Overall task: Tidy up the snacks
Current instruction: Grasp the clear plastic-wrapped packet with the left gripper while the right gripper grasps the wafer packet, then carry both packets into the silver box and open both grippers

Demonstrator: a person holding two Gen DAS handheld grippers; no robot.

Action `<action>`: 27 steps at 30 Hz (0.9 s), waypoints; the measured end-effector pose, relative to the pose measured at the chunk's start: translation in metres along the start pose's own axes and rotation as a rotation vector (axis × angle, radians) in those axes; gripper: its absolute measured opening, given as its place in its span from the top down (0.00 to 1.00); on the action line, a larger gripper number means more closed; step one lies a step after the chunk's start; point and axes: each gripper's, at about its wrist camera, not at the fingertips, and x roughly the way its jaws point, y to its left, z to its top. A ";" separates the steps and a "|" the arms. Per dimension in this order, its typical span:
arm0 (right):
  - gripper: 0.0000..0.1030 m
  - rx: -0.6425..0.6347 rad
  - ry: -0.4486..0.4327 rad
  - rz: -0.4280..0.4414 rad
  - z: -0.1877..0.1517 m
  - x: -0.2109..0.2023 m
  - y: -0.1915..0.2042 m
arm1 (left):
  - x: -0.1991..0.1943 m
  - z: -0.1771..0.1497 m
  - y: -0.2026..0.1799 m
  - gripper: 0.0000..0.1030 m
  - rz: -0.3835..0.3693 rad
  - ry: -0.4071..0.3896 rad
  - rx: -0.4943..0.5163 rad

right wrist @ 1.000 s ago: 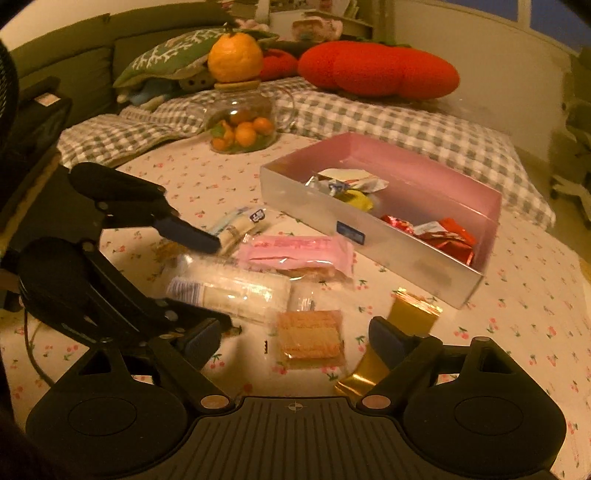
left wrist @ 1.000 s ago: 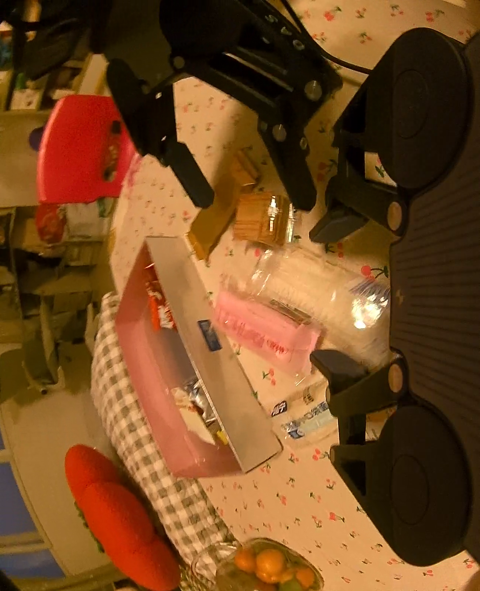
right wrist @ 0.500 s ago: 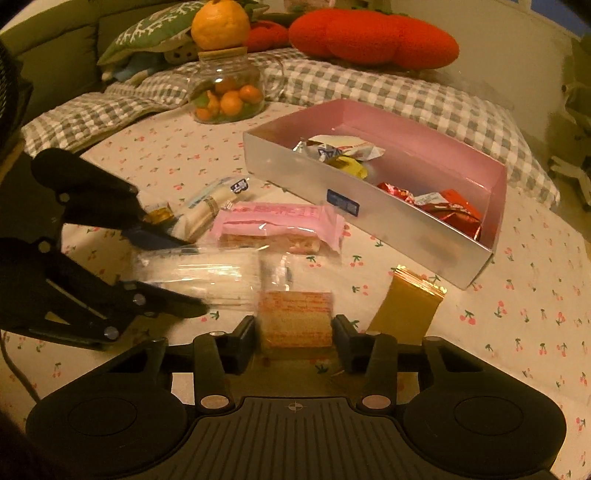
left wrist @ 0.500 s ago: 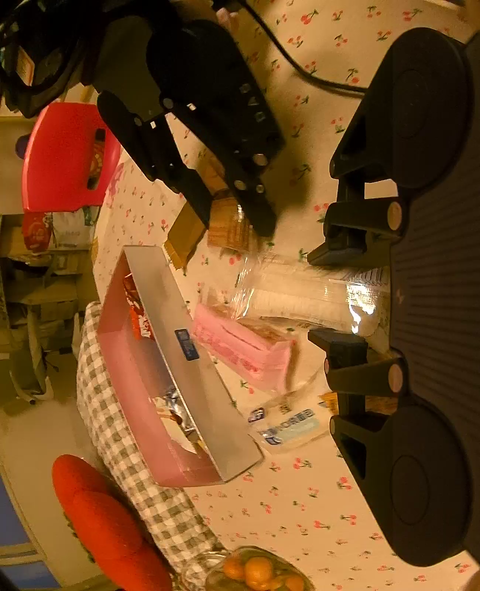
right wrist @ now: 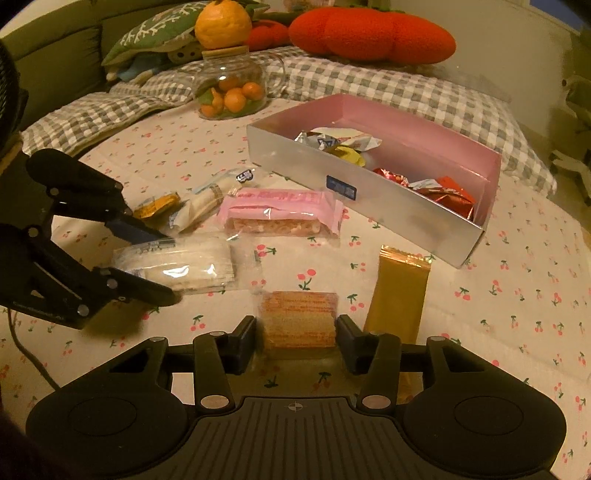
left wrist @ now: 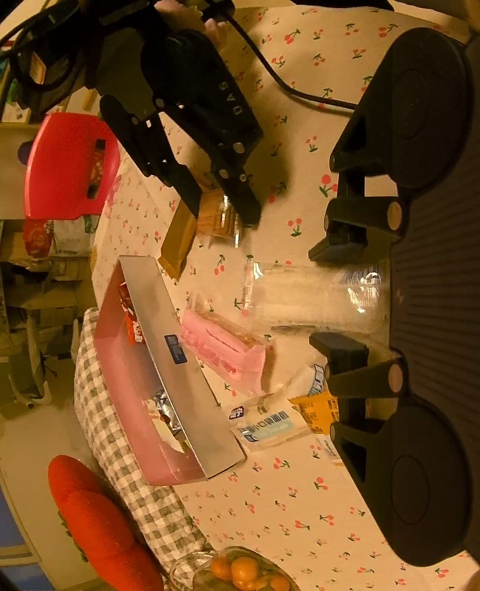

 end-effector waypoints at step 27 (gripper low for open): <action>0.60 0.036 -0.039 0.016 0.008 -0.007 -0.001 | -0.003 0.010 0.012 0.83 0.002 -0.018 -0.162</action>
